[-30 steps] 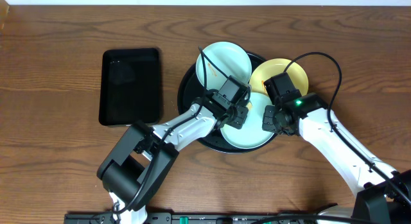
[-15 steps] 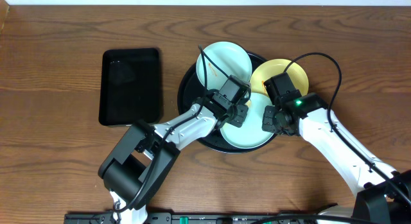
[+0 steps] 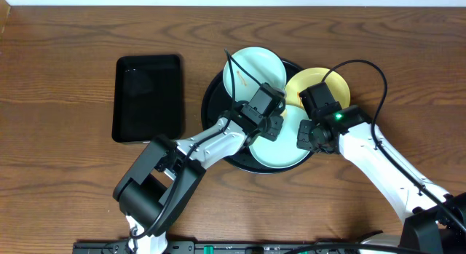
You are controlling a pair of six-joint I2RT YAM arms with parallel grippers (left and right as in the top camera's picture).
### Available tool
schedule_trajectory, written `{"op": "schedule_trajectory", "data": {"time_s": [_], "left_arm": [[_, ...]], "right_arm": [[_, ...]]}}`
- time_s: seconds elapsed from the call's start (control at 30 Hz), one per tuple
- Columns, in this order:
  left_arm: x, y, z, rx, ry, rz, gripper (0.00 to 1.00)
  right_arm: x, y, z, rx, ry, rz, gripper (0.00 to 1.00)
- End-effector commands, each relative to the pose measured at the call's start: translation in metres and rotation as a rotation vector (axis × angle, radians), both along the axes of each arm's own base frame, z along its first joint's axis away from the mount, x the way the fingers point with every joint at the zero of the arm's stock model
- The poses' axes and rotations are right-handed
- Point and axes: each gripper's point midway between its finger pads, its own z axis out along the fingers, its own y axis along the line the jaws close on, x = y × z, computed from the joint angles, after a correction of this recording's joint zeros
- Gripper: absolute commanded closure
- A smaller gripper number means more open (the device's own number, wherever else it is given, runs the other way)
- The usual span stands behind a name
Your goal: Clean dirty plates on tray and stack at the side
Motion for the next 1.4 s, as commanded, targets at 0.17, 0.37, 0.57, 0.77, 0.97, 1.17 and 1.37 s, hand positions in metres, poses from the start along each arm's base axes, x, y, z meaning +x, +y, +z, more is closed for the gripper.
{"op": "schedule_trajectory", "data": {"time_s": [0.17, 0.37, 0.57, 0.77, 0.97, 1.17, 1.37], "left_arm": [[0.007, -0.007, -0.004, -0.016, -0.042, -0.01, 0.93], [0.029, -0.007, 0.028, -0.029, -0.181, 0.026, 0.93], [0.044, -0.002, 0.096, -0.084, -0.347, 0.059, 0.93], [0.04, 0.019, 0.174, -0.165, -0.453, 0.103, 0.92], [0.031, 0.076, 0.211, -0.138, -0.445, 0.189, 0.92], [0.023, 0.159, 0.214, -0.044, -0.37, 0.34, 0.92], [0.017, 0.201, 0.193, -0.142, -0.178, 0.383, 0.92]], "right_arm": [[-0.005, 0.013, 0.0, 0.055, 0.023, 0.024, 0.99], [-0.005, 0.013, 0.001, 0.055, 0.023, 0.024, 0.99], [-0.005, 0.013, 0.001, 0.055, 0.022, 0.024, 0.99], [0.002, 0.013, 0.005, 0.034, -0.009, 0.085, 0.99], [0.029, 0.008, 0.032, -0.041, -0.114, 0.136, 0.99], [0.062, 0.009, 0.071, -0.099, -0.249, 0.212, 0.99], [0.085, 0.002, 0.1, -0.22, -0.35, 0.313, 0.99]]}}
